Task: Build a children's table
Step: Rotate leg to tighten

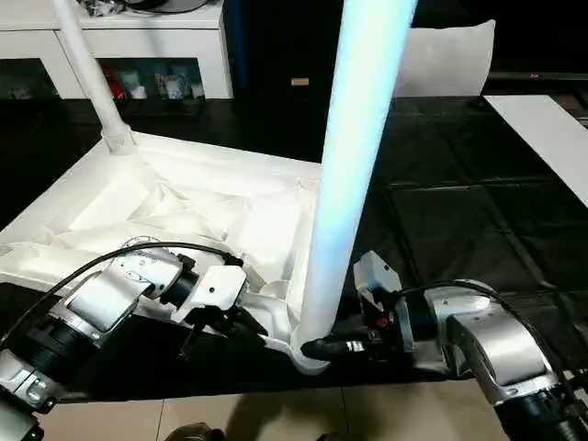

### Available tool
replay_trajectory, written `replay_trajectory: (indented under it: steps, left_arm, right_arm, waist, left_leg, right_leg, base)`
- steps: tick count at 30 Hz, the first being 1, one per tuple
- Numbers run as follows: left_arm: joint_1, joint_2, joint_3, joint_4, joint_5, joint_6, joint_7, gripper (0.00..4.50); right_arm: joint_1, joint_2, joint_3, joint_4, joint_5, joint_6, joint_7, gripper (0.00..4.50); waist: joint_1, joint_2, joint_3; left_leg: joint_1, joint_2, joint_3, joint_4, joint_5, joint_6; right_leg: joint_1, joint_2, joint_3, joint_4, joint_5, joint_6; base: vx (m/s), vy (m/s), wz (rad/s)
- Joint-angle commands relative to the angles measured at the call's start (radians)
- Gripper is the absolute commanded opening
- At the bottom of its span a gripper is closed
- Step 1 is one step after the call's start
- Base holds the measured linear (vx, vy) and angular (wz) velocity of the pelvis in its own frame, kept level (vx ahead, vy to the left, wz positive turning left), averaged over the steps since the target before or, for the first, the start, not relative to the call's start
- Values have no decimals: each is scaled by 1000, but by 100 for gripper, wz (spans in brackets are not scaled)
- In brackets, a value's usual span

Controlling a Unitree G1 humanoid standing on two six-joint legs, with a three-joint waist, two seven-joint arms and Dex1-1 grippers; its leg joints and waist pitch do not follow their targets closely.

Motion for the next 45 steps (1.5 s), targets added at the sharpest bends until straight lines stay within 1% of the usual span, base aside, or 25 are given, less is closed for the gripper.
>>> replay_trajectory:
  steps: [1,4,6,7,9,11,12,14,16,17,19,20,21,22,24,27,29,37,38,39,40,41,42,43,45]
  left_arm:
    - [-1,-25,-19,-23,-9,47,7,0]
    - [0,-65,12,-28,-20,130,81,0]
    - [-3,-87,27,-25,-21,164,122,0]
    - [-5,-105,39,-21,-22,186,154,0]
    - [-13,-155,67,-2,-15,237,245,0]
    - [-20,-200,88,17,-6,290,325,0]
    - [-23,-218,93,25,0,302,354,0]
    - [-32,-261,105,47,12,329,427,0]
    - [-40,-301,119,65,25,350,497,0]
    - [-48,-329,131,79,31,358,545,0]
    - [-59,-369,149,98,39,366,607,0]
    - [-75,-431,173,127,55,364,694,0]
    - [-77,-437,174,130,56,363,702,0]
    - [-80,-450,175,133,59,361,718,0]
    - [-81,-465,178,132,57,366,734,0]
    - [-78,-453,174,125,56,359,722,0]
    - [-76,-440,170,127,62,345,704,0]
    - [-52,-347,144,105,61,275,571,0]
    - [-50,-330,141,105,60,267,551,0]
    - [-44,-279,129,103,57,229,485,0]
    - [-44,-279,129,103,57,229,485,0]
    - [-43,-241,117,103,55,190,426,0]
    - [-43,-234,115,104,55,183,415,0]
    - [-41,-205,102,101,51,153,360,0]
    - [-42,-192,96,100,49,136,335,0]
  right_arm:
    - [33,4,-2,-53,43,30,-7,229]
    - [57,55,-31,-88,46,65,-125,219]
    - [59,90,-41,-93,27,75,-205,216]
    - [56,116,-48,-91,10,83,-261,214]
    - [42,203,-75,-80,-25,106,-415,211]
    - [28,269,-94,-74,-52,127,-528,208]
    - [22,296,-100,-70,-66,141,-576,208]
    - [7,356,-106,-60,-107,164,-693,204]
    - [-2,412,-117,-55,-135,192,-800,202]
    - [-8,448,-125,-50,-154,204,-865,202]
    - [-14,496,-135,-43,-179,216,-946,202]
    - [-28,584,-159,-15,-205,189,-1058,202]
    - [-30,593,-162,-11,-206,185,-1069,235]
    - [-39,618,-169,3,-209,167,-1098,255]
    - [-50,645,-177,9,-214,154,-1129,271]
    - [-51,634,-178,-6,-212,138,-1116,313]
    - [-44,618,-175,-20,-220,132,-1092,325]
    - [-3,473,-167,-77,-167,150,-887,398]
    - [3,442,-163,-81,-154,154,-846,402]
    - [17,350,-153,-87,-129,147,-728,408]
    - [17,350,-153,-87,-129,147,-728,416]
    - [25,276,-148,-87,-112,126,-626,416]
    - [26,263,-148,-88,-108,122,-607,444]
    - [25,219,-152,-82,-97,104,-539,444]
    - [25,198,-151,-76,-97,92,-505,444]
  waist:
    - [-2,-16,-58]
    - [-4,-14,-55]
    - [-5,-17,-52]
    - [-10,-14,-50]
    - [-23,-17,-45]
    - [-37,-19,-46]
    - [-47,-20,-46]
    - [-63,-18,-46]
    - [-66,-20,-49]
    - [-67,-17,-49]
    - [-67,-16,-49]
    - [-64,-12,-50]
    - [-65,-11,-51]
    - [-62,-12,-55]
    - [-62,-7,-57]
    - [-61,-8,-61]
    - [-61,-10,-62]
    - [-56,-10,-59]
    - [-56,-9,-59]
    - [-54,-9,-60]
    - [-51,-13,-59]
    - [-49,-10,-59]
    - [-47,-11,-59]
    - [-44,-14,-59]
    - [-41,-10,-59]
  left_leg:
    - [8,36,-4,-68,-179,58]
    - [7,36,-3,-70,-186,53]
    - [6,31,-6,-72,-209,41]
    - [7,30,-9,-75,-228,31]
    - [7,26,-9,-76,-252,17]
    - [4,18,-15,-76,-270,-2]
    - [3,18,-16,-77,-264,1]
    - [1,17,-16,-77,-266,3]
    - [-2,16,-15,-75,-248,13]
    - [2,16,-13,-74,-249,17]
    - [3,16,-13,-74,-240,14]
    - [6,17,-10,-74,-239,13]
    - [8,18,-9,-73,-240,11]
    - [4,20,-14,-76,-223,8]
    - [0,23,-13,-79,-201,13]
    - [-2,21,-10,-76,-156,33]
    - [-2,21,-8,-75,-141,43]
    - [-4,24,-7,-76,-149,56]
    - [-1,26,-6,-76,-153,53]
    - [0,25,-7,-75,-155,53]
    - [0,27,-7,-75,-160,59]
    - [-1,27,-6,-74,-165,63]
    - [0,29,-5,-73,-169,67]
    - [0,28,-6,-73,-170,69]
    - [2,31,-5,-73,-166,68]
  right_leg:
    - [48,-70,42,-80,-281,-201]
    - [44,-69,44,-83,-297,-194]
    - [45,-70,40,-88,-358,-179]
    - [44,-69,37,-94,-410,-161]
    - [39,-67,37,-102,-473,-136]
    - [40,-71,29,-113,-575,-88]
    - [39,-70,31,-115,-575,-80]
    - [36,-66,30,-115,-555,-85]
    - [39,-65,32,-114,-524,-87]
    - [32,-64,34,-116,-515,-93]
    - [32,-61,35,-114,-490,-100]
    - [28,-61,38,-114,-472,-104]
    - [26,-61,39,-115,-460,-109]
    - [35,-62,39,-107,-408,-118]
    - [40,-59,40,-95,-287,-145]
    - [51,-61,41,-87,-178,-175]
    - [54,-61,40,-86,-151,-184]
    - [57,-65,41,-91,-205,-180]
    - [54,-65,42,-92,-207,-185]
    - [56,-65,41,-92,-211,-183]
    - [61,-64,42,-91,-213,-175]
    - [58,-65,42,-92,-219,-179]
    - [57,-67,43,-92,-222,-180]
    - [57,-66,41,-93,-230,-179]
    - [53,-69,42,-91,-234,-187]
  base:
    - [0,0,0]
    - [0,0,0]
    - [0,0,0]
    - [0,0,0]
    - [0,0,0]
    - [0,0,0]
    - [0,0,0]
    - [0,0,0]
    - [0,0,0]
    - [0,0,0]
    - [0,0,0]
    - [0,0,0]
    - [0,0,0]
    - [0,0,0]
    - [0,0,0]
    - [0,0,0]
    - [0,0,0]
    - [0,0,0]
    - [0,0,0]
    - [0,0,0]
    - [0,0,0]
    - [0,0,0]
    - [0,0,0]
    - [0,0,0]
    - [0,0,0]
